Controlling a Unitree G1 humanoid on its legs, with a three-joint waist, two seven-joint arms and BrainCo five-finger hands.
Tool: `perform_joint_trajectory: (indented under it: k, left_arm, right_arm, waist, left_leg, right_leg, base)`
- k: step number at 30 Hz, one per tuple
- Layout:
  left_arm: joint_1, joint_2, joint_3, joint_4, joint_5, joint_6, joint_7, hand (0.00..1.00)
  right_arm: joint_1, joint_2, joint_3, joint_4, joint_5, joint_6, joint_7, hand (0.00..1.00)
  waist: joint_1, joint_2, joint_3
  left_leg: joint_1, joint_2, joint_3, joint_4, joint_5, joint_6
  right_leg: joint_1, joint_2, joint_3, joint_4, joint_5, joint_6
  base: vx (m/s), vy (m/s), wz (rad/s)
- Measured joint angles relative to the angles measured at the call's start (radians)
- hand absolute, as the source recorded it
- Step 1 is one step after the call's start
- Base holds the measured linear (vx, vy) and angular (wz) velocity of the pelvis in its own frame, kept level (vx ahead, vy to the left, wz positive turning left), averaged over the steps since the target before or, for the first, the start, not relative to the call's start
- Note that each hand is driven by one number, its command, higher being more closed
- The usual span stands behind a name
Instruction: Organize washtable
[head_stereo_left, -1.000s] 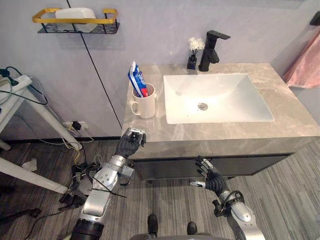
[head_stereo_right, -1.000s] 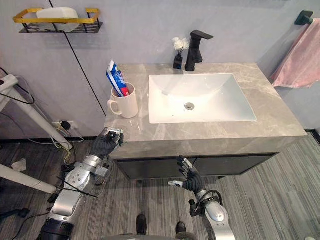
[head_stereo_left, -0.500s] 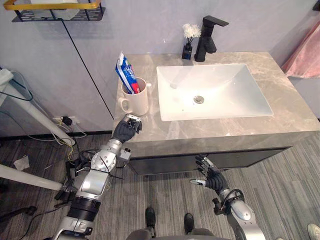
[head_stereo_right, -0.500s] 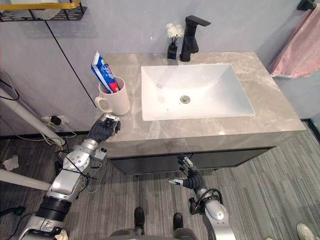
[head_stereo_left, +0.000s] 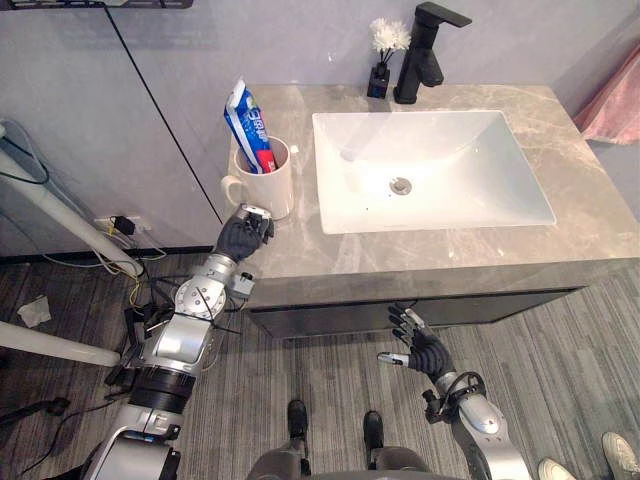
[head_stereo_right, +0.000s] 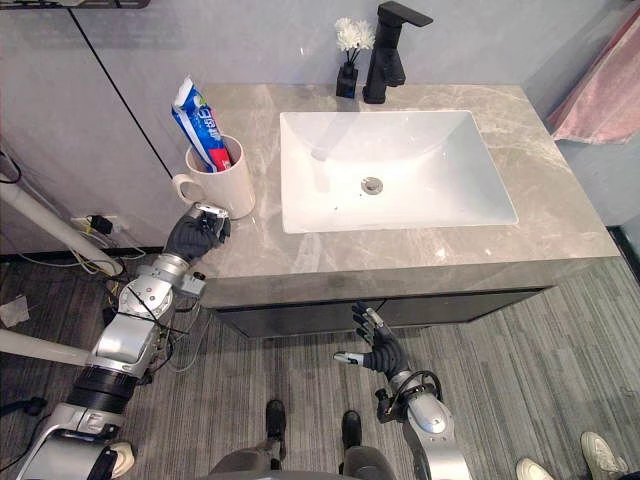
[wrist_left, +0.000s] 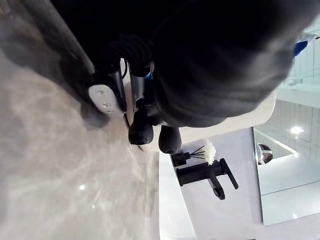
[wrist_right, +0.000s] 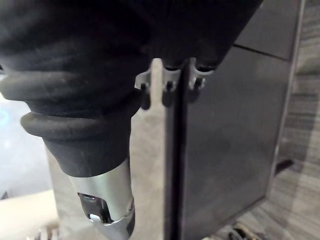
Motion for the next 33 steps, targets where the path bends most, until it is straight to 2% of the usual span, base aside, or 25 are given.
perform_joint_trajectory:
  k: [5,18,28,33]
  left_arm:
    - [-0.033,0.0,0.005,0.009,0.0,0.0,0.004,1.0]
    - [-0.033,-0.014,0.006,0.009,0.0,-0.001,0.037,1.0]
    - [-0.092,-0.034,0.006,0.054,-0.043,0.001,0.069,1.0]
    - [-0.126,-0.034,0.007,0.074,-0.057,0.002,0.087,1.0]
  right_arm:
    - [-0.001,0.0,0.008,0.0,0.0,0.0,-0.001,0.0]
    - [-0.003,0.0,0.012,0.0,-0.002,0.0,-0.001,0.0]
    - [0.002,0.0,0.015,0.0,-0.002,0.0,-0.001,0.0]
    - [0.002,0.0,0.022,0.0,-0.002,0.0,-0.001,0.0]
  waist:
    - [-0.001,-0.001,0.021]
    - [-0.004,-0.002,0.021]
    - [-0.007,-0.018,0.031]
    - [-0.022,-0.022,0.033]
  left_leg:
    - [-0.001,-0.001,0.001,0.0,0.0,0.0]
    - [-0.002,-0.001,0.001,0.0,0.0,0.0]
    - [-0.002,-0.002,0.001,0.0,0.0,0.0]
    - [-0.004,-0.003,0.001,0.0,0.0,0.0]
  right_leg:
    - [-0.002,-0.001,0.001,0.0,0.0,0.0]
    - [-0.002,-0.002,0.001,-0.001,0.001,0.001]
    - [-0.002,-0.002,0.001,-0.001,0.001,0.001]
    - [-0.002,-0.003,0.001,-0.005,0.004,0.001]
  base:
    - [0.0,0.0,0.0]
    - [0.0,0.0,0.0]
    - [0.0,0.0,0.0]
    - [0.0,0.0,0.0]
